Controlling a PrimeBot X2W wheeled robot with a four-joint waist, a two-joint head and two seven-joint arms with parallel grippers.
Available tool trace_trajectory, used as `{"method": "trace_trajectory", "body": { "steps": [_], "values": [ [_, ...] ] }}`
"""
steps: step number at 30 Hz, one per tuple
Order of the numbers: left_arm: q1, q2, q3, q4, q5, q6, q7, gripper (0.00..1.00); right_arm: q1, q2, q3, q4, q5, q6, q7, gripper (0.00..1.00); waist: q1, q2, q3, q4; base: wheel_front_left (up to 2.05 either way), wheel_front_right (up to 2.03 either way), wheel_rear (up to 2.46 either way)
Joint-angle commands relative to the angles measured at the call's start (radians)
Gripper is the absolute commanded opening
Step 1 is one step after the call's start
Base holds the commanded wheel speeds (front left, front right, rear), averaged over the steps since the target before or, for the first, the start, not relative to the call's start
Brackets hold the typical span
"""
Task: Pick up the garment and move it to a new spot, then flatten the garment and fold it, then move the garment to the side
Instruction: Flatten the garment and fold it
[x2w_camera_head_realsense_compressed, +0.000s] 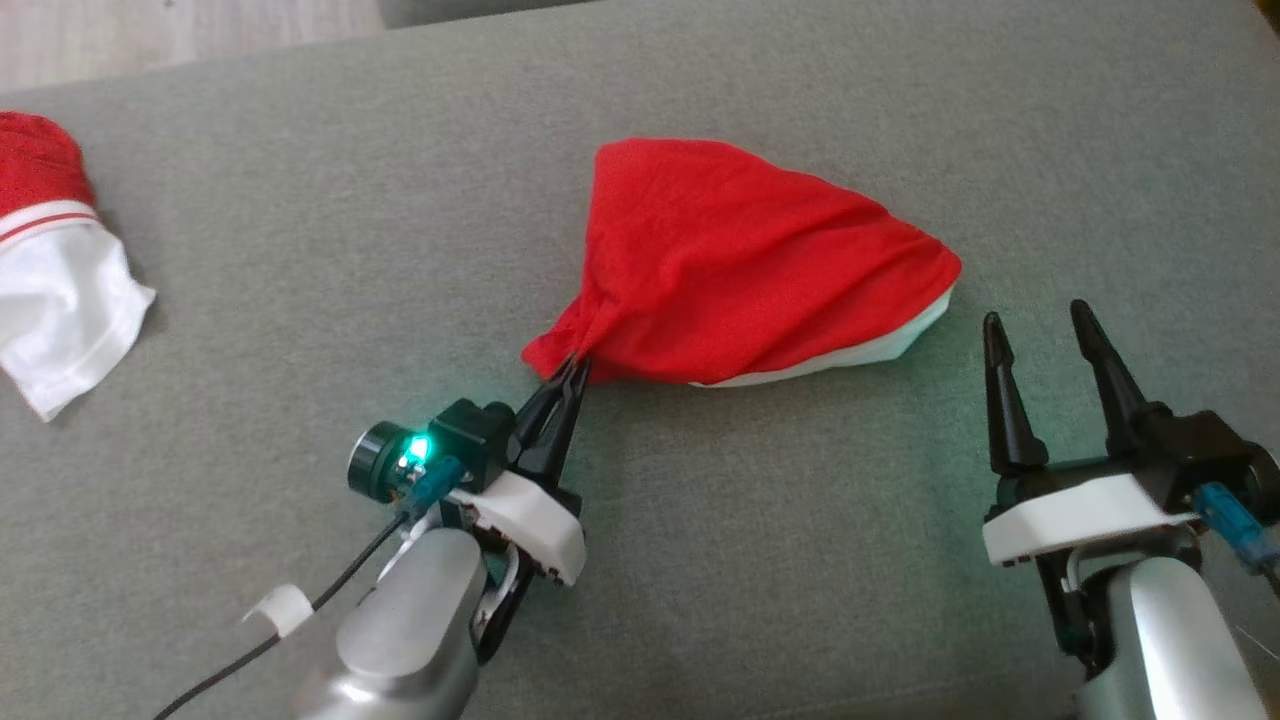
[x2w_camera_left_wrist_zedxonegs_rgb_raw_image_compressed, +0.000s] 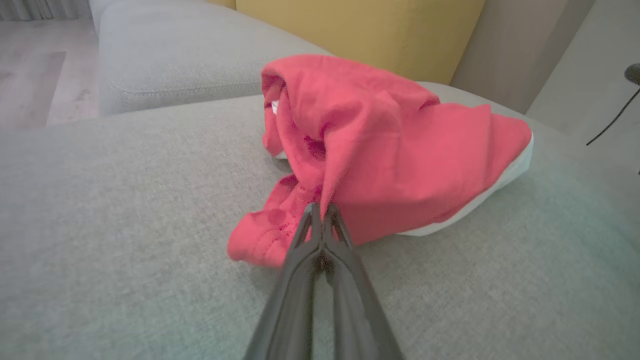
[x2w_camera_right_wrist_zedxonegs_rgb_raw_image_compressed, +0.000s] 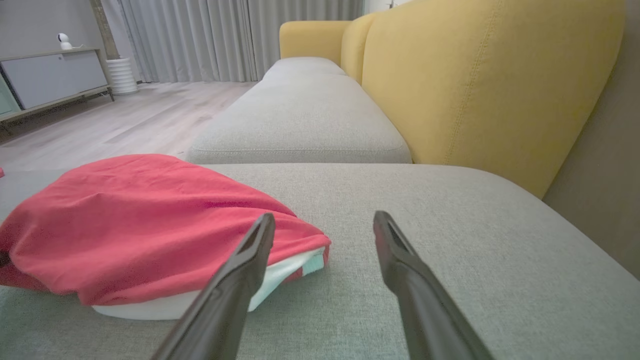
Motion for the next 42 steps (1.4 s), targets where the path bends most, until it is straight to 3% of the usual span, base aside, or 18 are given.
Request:
{"method": "trace_trajectory", "body": {
  "steps": [1, 6, 12, 17, 22, 32, 33, 34, 35, 42],
  "values": [
    [-0.034, 0.003, 0.025, -0.043, -0.008, 0.011, -0.02, 0.0, -0.032, -0.005, 0.014, -0.026, 0.007, -0.001, -0.011, 1.0, 0.0, 0.0, -0.013, 0.012, 0.0, 0.0, 0.0],
    [0.027, 0.015, 0.055, -0.174, 0.003, 0.061, -0.033, 0.0, -0.015, -0.005, -0.006, -0.019, 0.008, -0.001, -0.016, 1.0, 0.0, 0.0, -0.053, 0.037, 0.0, 0.0, 0.0],
    [0.164, 0.095, 0.107, -0.455, 0.016, 0.138, -0.029, 0.0, 0.013, -0.005, -0.031, -0.025, 0.015, -0.001, -0.012, 1.0, 0.0, 0.0, -0.089, 0.053, 0.0, 0.0, 0.0],
    [0.19, 0.149, 0.15, -0.604, 0.013, 0.194, 0.059, 0.0, 0.017, -0.005, -0.042, -0.035, 0.016, -0.001, -0.012, 1.0, 0.0, 0.0, -0.07, 0.042, 0.0, 0.0, 0.0],
    [0.147, 0.175, 0.175, -0.591, 0.004, 0.205, 0.127, 0.0, 0.0, -0.005, -0.036, -0.039, 0.018, -0.001, -0.014, 1.0, 0.0, 0.0, -0.033, 0.025, 0.0, 0.0, 0.0],
    [-0.054, 0.172, 0.202, -0.272, -0.016, 0.172, 0.146, 0.0, -0.063, -0.005, -0.011, -0.034, 0.016, -0.001, -0.026, 1.0, 0.0, 0.0, 0.066, -0.026, 0.0, 0.0, 0.0],
    [-0.076, 0.165, 0.204, -0.223, -0.017, 0.172, 0.127, 0.04, -0.069, -0.005, -0.016, -0.031, 0.013, -0.001, -0.032, 1.0, 0.0, 0.0, 0.071, -0.023, 0.0, 0.0, 0.0],
    [-0.084, 0.162, 0.204, -0.203, -0.017, 0.171, 0.114, 0.35, -0.072, -0.005, -0.021, -0.03, 0.012, -0.001, -0.038, 1.0, 0.0, 0.0, 0.072, -0.021, 0.0, 0.0, 0.0],
    [-0.09, 0.158, 0.205, -0.186, -0.017, 0.17, 0.098, 1.0, -0.074, -0.005, -0.026, -0.029, 0.011, -0.001, -0.044, 1.0, 0.0, 0.0, 0.072, -0.016, 0.0, 0.0, 0.0],
    [-0.052, 0.134, 0.22, -0.161, -0.04, 0.155, -0.011, 1.0, -0.07, -0.005, -0.046, -0.023, -0.004, -0.001, -0.076, 1.0, 0.0, 0.0, 0.037, 0.048, 0.0, 0.0, 0.0]
  ]
}}
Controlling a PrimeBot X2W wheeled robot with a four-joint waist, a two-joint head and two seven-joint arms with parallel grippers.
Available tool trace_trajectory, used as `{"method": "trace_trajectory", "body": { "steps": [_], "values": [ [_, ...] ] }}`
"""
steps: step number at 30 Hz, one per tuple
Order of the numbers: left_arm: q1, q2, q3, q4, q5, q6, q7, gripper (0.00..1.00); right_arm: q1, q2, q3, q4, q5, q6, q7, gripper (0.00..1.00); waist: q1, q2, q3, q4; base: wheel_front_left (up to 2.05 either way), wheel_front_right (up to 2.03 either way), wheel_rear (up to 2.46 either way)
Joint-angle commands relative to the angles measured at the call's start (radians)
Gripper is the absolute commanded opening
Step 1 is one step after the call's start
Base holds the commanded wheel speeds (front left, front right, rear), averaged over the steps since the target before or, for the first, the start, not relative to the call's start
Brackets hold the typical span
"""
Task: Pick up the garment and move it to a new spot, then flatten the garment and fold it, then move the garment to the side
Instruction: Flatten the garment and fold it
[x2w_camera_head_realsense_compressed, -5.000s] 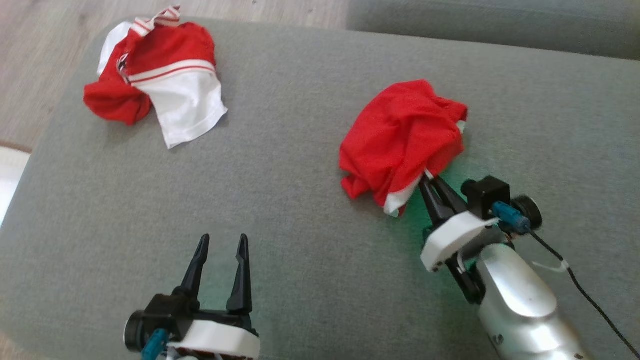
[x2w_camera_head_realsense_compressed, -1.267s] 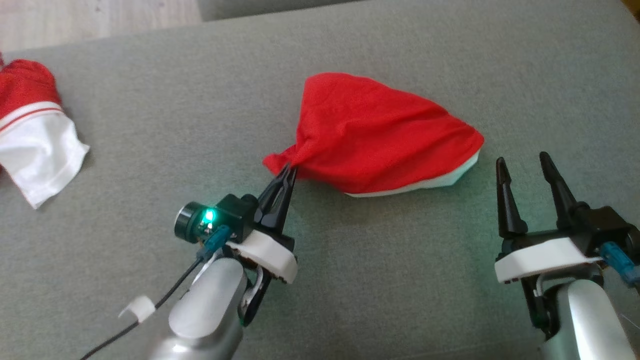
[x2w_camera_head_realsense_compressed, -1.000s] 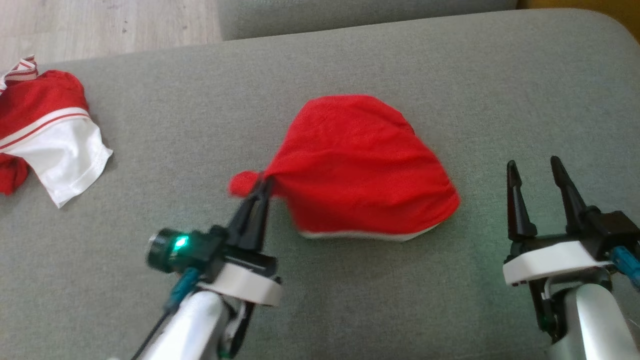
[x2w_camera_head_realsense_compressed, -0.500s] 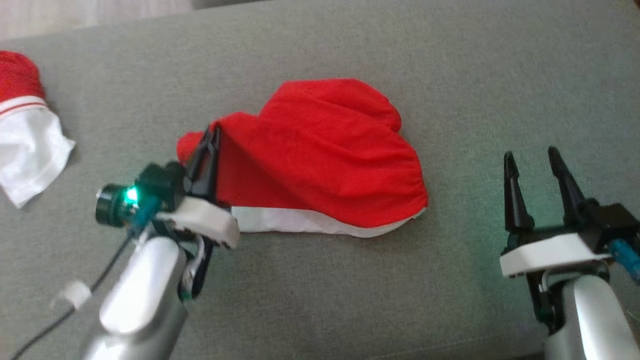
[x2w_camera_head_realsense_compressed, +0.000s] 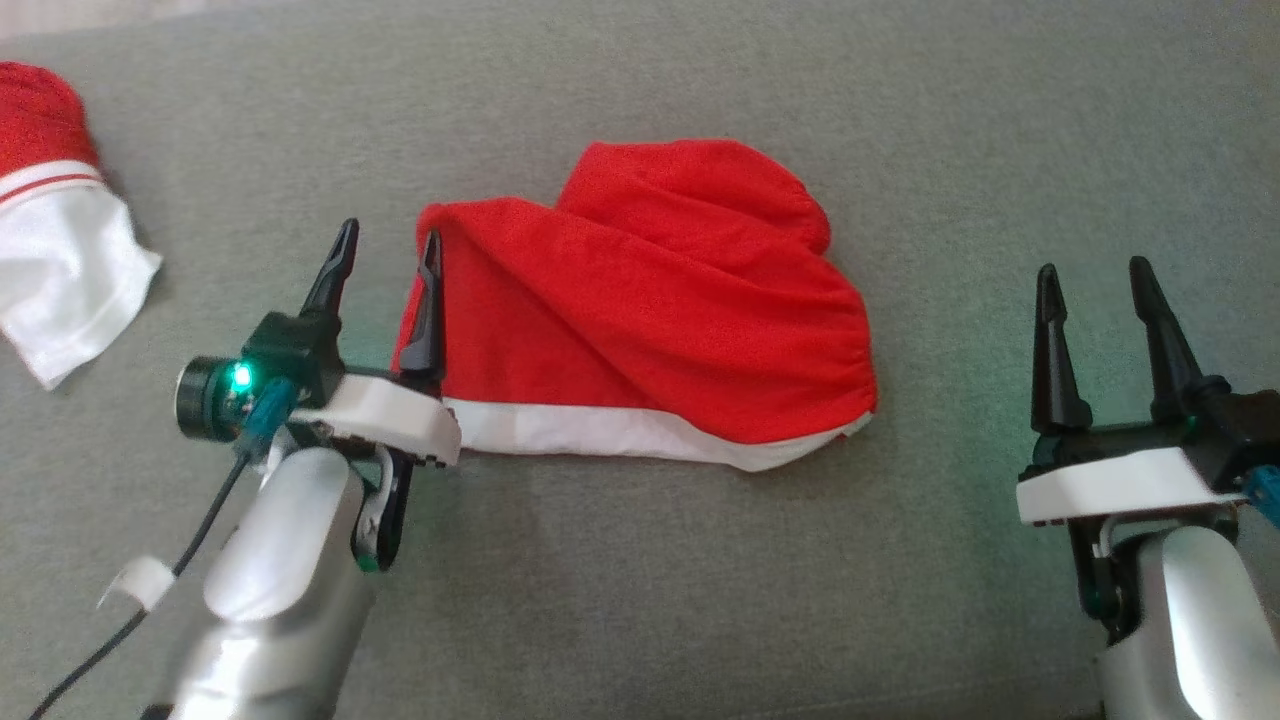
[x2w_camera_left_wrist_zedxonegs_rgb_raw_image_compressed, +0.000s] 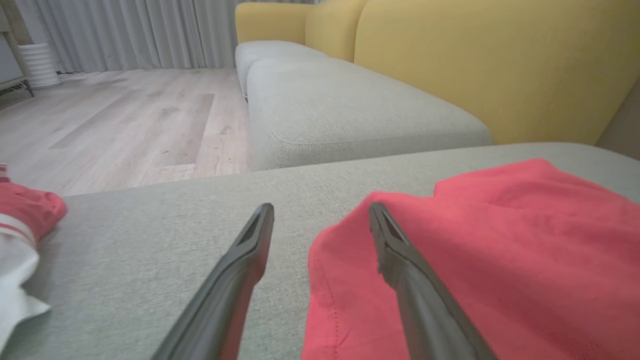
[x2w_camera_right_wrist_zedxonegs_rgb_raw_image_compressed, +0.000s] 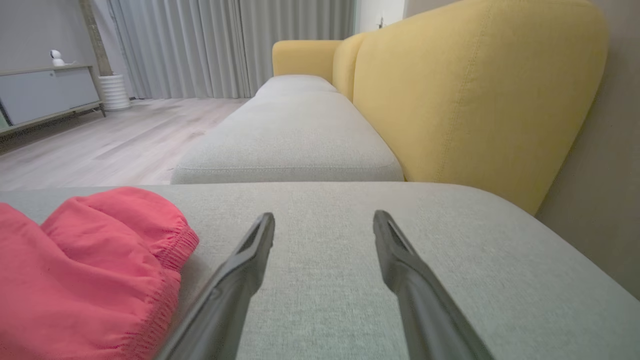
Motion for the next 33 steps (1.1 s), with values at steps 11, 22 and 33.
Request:
{"method": "trace_trajectory", "body": {
  "steps": [11, 22, 33],
  "values": [
    [0.253, -0.003, 0.091, -0.248, -0.038, 0.009, -0.036, 1.0, 0.04, -0.005, 0.007, -0.03, -0.047, -0.001, -0.015, 1.0, -0.0001, 0.0, -0.126, 0.111, 0.0, 0.0, 0.0],
    [0.498, -0.041, 0.113, -0.355, -0.058, 0.02, -0.037, 1.0, 0.187, -0.005, 0.043, 0.001, 0.0, -0.001, -0.019, 1.0, -0.0001, 0.0, -0.26, 0.125, 0.0, 0.0, 0.0],
    [0.557, -0.038, 0.117, -0.374, -0.068, 0.026, -0.037, 1.0, 0.227, -0.005, 0.1, 0.024, 0.028, -0.001, -0.021, 1.0, -0.0001, 0.0, -0.31, 0.123, 0.0, 0.0, 0.0]
  ]
}}
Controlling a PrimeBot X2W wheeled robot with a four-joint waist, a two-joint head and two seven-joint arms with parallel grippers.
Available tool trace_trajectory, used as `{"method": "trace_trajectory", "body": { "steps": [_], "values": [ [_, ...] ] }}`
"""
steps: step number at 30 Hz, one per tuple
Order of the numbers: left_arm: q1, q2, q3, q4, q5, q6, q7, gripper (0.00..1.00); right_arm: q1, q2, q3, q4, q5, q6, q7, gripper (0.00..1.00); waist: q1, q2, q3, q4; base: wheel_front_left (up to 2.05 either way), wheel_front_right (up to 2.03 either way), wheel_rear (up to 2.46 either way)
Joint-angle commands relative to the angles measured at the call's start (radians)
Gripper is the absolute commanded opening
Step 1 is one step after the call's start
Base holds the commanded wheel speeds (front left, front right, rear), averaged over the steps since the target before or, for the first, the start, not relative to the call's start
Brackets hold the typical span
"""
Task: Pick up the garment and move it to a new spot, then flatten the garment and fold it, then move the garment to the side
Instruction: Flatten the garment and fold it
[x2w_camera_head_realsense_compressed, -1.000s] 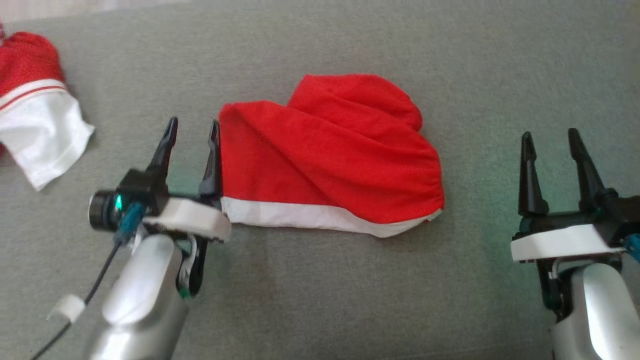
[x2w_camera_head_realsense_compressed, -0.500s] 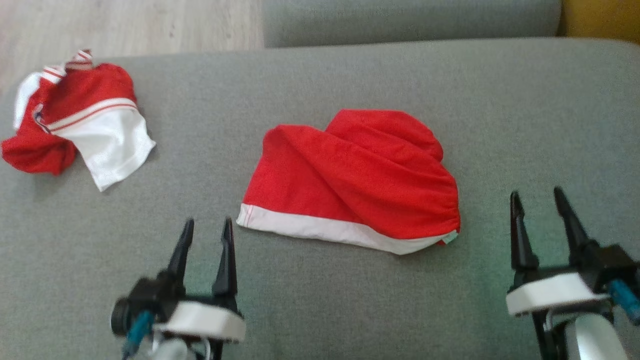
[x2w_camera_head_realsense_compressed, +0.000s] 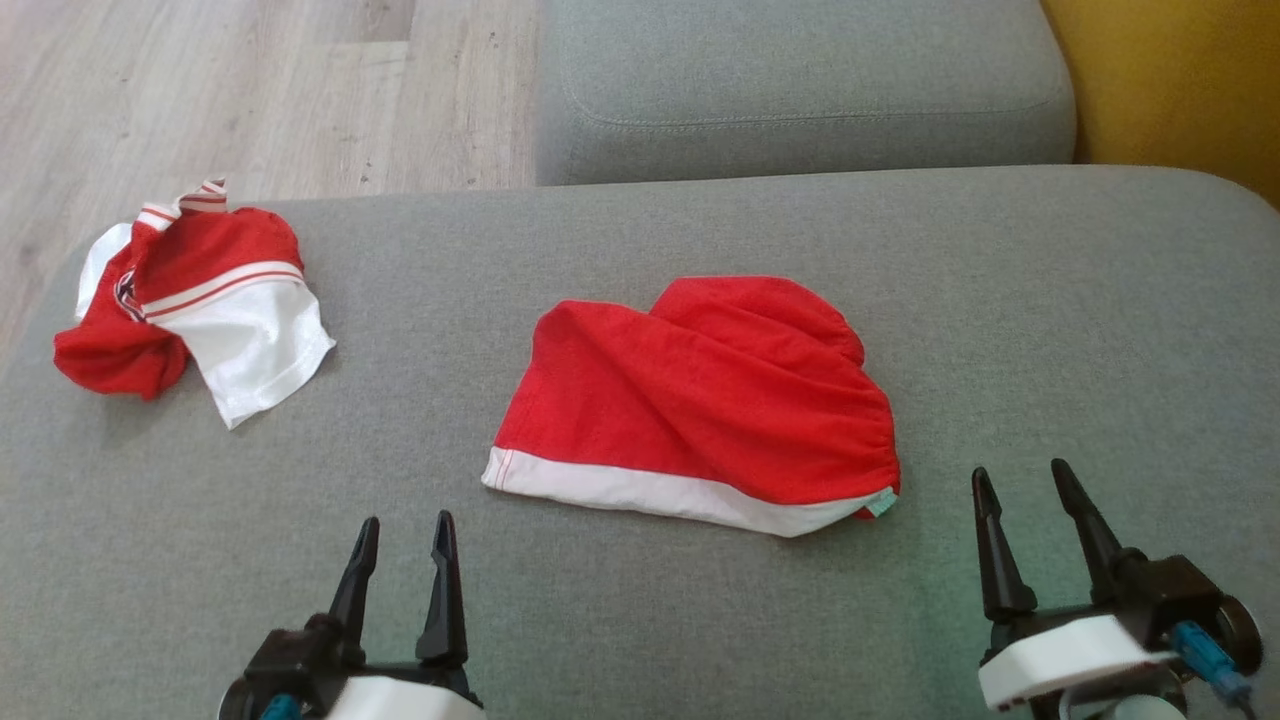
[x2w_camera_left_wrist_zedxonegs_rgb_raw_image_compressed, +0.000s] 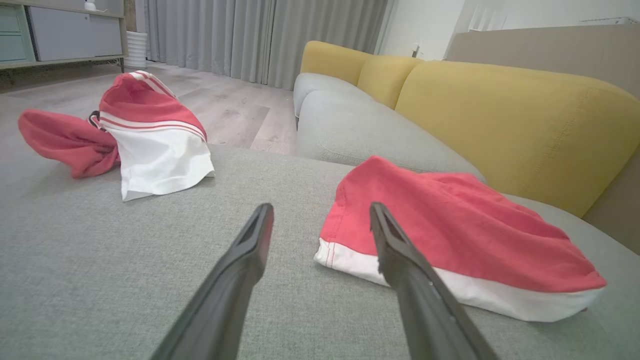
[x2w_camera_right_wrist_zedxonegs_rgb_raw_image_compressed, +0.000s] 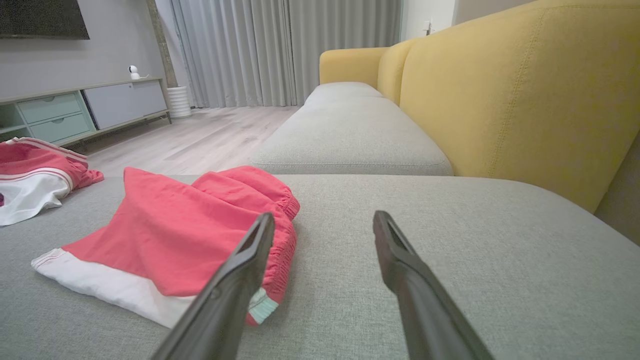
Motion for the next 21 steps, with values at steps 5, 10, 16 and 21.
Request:
{"method": "trace_trajectory", "body": {
  "steps": [5, 10, 16, 21],
  "values": [
    [-0.032, 0.006, 0.028, -0.033, -0.006, 0.007, -0.007, 1.0, -0.029, -0.006, 0.039, -0.017, 0.01, -0.001, -0.011, 1.0, 0.0001, 0.0, -0.001, 0.002, 0.0, 0.0, 0.0],
    [-0.032, 0.01, 0.026, -0.035, -0.008, 0.01, -0.006, 1.0, -0.032, -0.006, 0.04, -0.008, 0.009, -0.001, -0.01, 1.0, 0.0001, 0.0, 0.0, 0.003, 0.0, 0.0, 0.0],
    [-0.032, 0.013, 0.022, -0.039, -0.009, 0.014, -0.005, 1.0, -0.035, -0.006, 0.037, -0.002, 0.004, -0.001, -0.002, 1.0, 0.0001, 0.0, 0.006, 0.006, 0.0, 0.0, 0.0],
    [-0.037, 0.013, 0.012, -0.04, -0.005, 0.014, -0.003, 1.0, -0.048, -0.006, 0.045, 0.047, 0.017, -0.001, 0.054, 1.0, 0.0001, 0.0, 0.023, 0.021, 0.0, 0.0, 0.0]
  ]
}}
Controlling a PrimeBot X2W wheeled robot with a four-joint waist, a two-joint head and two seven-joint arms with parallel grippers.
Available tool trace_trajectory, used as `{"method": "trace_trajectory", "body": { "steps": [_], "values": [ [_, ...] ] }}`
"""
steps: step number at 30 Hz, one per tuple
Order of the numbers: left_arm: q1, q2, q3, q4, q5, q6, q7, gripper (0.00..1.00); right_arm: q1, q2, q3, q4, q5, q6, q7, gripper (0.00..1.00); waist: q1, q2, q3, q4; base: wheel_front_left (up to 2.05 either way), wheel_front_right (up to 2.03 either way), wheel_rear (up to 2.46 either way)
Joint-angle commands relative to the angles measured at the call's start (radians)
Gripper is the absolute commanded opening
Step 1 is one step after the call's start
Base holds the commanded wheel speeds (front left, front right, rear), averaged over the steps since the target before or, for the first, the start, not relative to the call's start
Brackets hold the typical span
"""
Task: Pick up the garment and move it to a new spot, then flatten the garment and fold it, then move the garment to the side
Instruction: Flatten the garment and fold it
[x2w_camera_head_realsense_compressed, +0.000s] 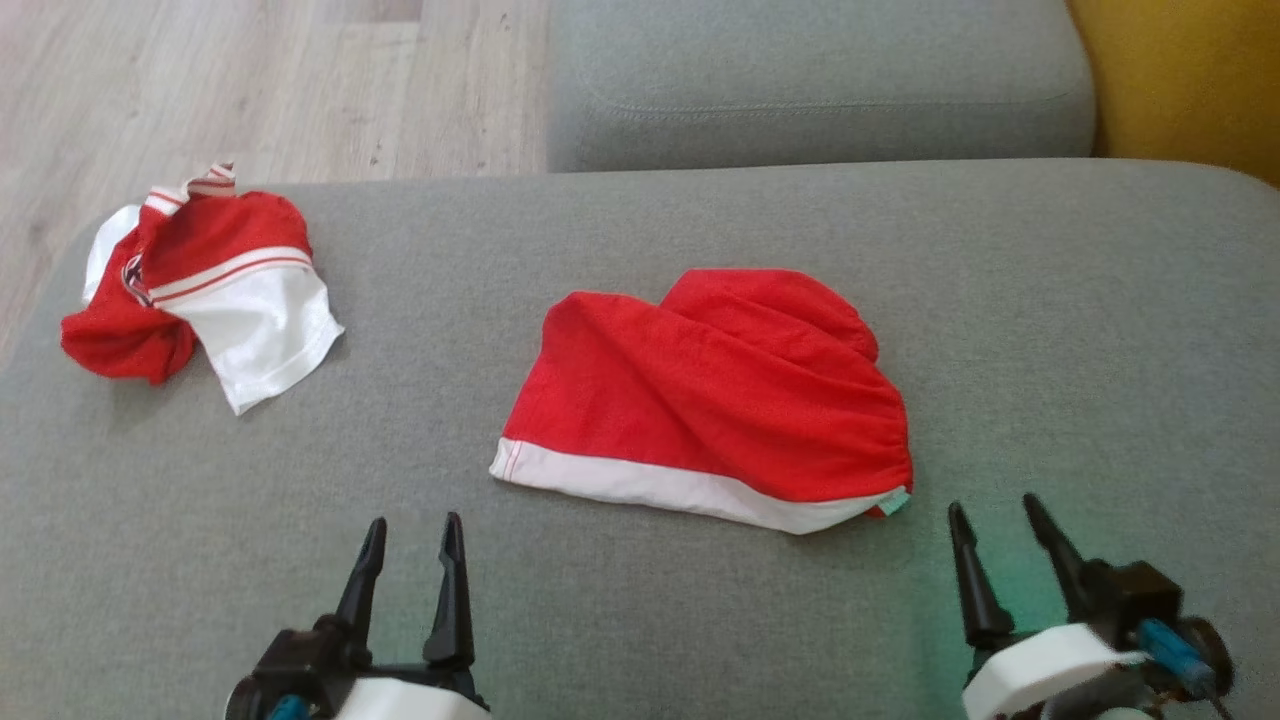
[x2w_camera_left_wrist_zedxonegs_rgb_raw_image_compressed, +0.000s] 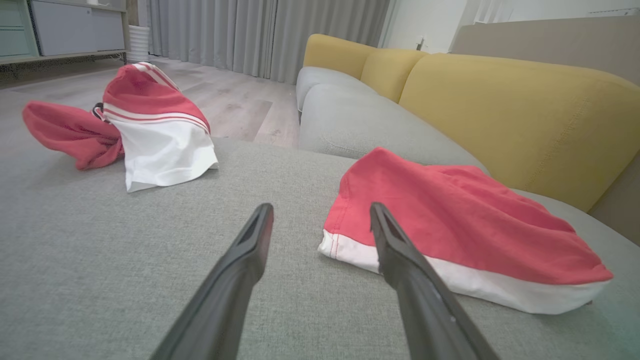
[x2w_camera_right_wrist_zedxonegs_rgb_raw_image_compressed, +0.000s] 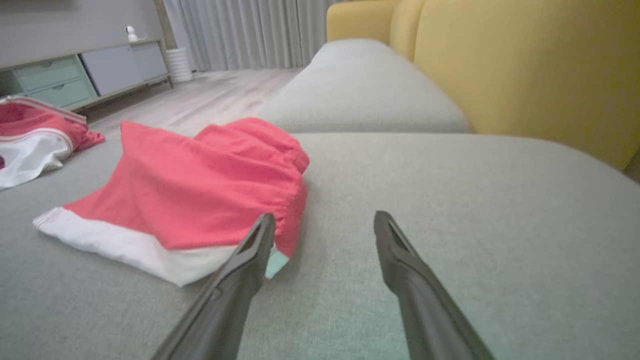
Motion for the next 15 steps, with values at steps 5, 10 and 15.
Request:
{"method": "trace_trajectory", "body": {
  "steps": [5, 10, 15],
  "values": [
    [-0.048, 0.008, 0.014, -0.033, 0.005, 0.008, 0.0, 1.0, -0.094, -0.006, 0.062, 0.072, 0.031, -0.001, 0.047, 1.0, 0.0, 0.0, 0.031, 0.03, 0.0, 0.0, 0.0],
    [-0.054, 0.009, 0.007, -0.028, 0.009, 0.008, 0.001, 1.0, -0.14, -0.006, 0.074, 0.154, 0.054, -0.001, 0.052, 1.0, 0.0, 0.0, 0.045, 0.049, 0.0, 0.0, 0.0],
    [-0.057, 0.01, 0.003, -0.024, 0.01, 0.01, 0.0, 1.0, -0.188, -0.006, 0.107, 0.252, 0.089, -0.001, 0.062, 1.0, 0.0, 0.0, 0.052, 0.065, 0.0, 0.0, 0.0]
  ]
}}
